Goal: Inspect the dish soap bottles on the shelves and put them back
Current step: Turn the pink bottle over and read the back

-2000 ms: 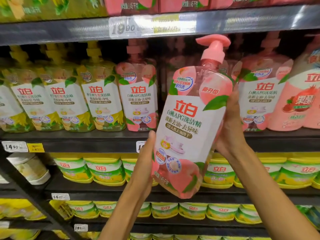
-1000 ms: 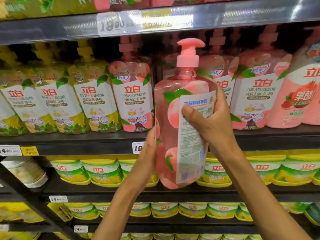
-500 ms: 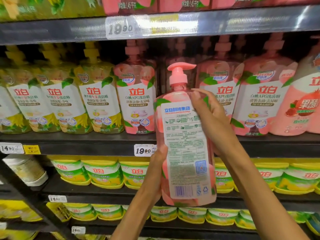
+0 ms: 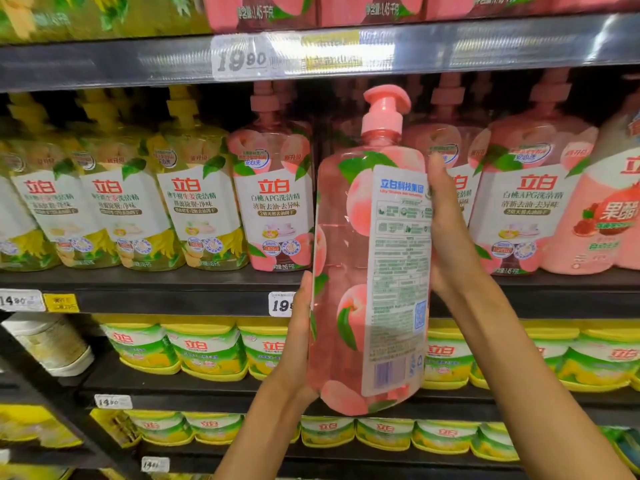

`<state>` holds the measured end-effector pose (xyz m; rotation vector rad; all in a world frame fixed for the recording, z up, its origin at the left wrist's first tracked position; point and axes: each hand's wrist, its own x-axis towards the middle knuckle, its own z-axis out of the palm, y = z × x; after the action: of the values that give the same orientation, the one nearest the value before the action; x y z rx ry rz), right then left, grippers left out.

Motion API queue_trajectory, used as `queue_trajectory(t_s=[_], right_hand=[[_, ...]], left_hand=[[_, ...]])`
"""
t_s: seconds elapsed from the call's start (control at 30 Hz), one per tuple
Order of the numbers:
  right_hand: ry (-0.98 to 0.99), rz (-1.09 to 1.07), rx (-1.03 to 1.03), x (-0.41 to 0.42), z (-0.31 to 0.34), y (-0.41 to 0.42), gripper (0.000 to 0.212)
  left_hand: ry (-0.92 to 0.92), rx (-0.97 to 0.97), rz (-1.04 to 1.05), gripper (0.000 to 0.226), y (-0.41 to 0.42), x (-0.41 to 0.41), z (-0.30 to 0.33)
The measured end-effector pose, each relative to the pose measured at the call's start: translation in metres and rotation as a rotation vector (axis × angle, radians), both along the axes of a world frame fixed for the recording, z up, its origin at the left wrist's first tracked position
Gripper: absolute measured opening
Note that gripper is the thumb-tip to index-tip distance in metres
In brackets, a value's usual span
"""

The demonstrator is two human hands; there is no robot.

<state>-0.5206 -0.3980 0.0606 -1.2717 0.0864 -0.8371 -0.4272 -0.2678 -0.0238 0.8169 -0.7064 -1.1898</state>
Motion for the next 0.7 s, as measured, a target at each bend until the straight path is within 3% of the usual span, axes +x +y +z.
queue_trajectory(t_s=[0.1, 0.2, 0.27, 0.33, 0.43, 0.53, 0.63, 0.7], right_hand=[[0.173, -0.211, -0.178, 0.0, -0.001, 0.001, 0.055], [0.188, -0.206, -0.233, -0.001, -0.016, 0.013, 0.07], [0.135, -0.156, -0.143, 0.0, -0.023, 0.021, 0.07], [0.066, -0.111, 0.008, 0.002, -0.02, 0.022, 0.054], [0.008, -0.011, 0.124, 0.0, -0.013, 0.018, 0.044], [-0.108, 0.121, 0.208, 0.001, -0.017, 0.013, 0.066], [-0.139, 0.151, 0.283, 0.005, -0.02, 0.014, 0.09], [-0.112, 0.125, 0.251, 0.007, -0.021, 0.014, 0.068]], left_hand=[[0.01, -0.06, 0.003, 0.058, 0.003, -0.008, -0.006], [-0.146, 0.006, 0.129, 0.083, 0.004, -0.006, -0.013], [-0.331, -0.008, 0.217, 0.091, 0.004, -0.005, -0.014], [-0.416, 0.033, 0.264, 0.089, 0.003, -0.008, -0.01], [-0.382, 0.074, 0.303, 0.091, 0.0, 0.0, -0.008], [-0.273, 0.064, 0.218, 0.062, -0.001, 0.007, -0.003], [-0.143, 0.071, 0.125, 0.054, 0.0, 0.009, -0.002], [-0.12, 0.054, 0.136, 0.049, 0.0, 0.01, -0.004]])
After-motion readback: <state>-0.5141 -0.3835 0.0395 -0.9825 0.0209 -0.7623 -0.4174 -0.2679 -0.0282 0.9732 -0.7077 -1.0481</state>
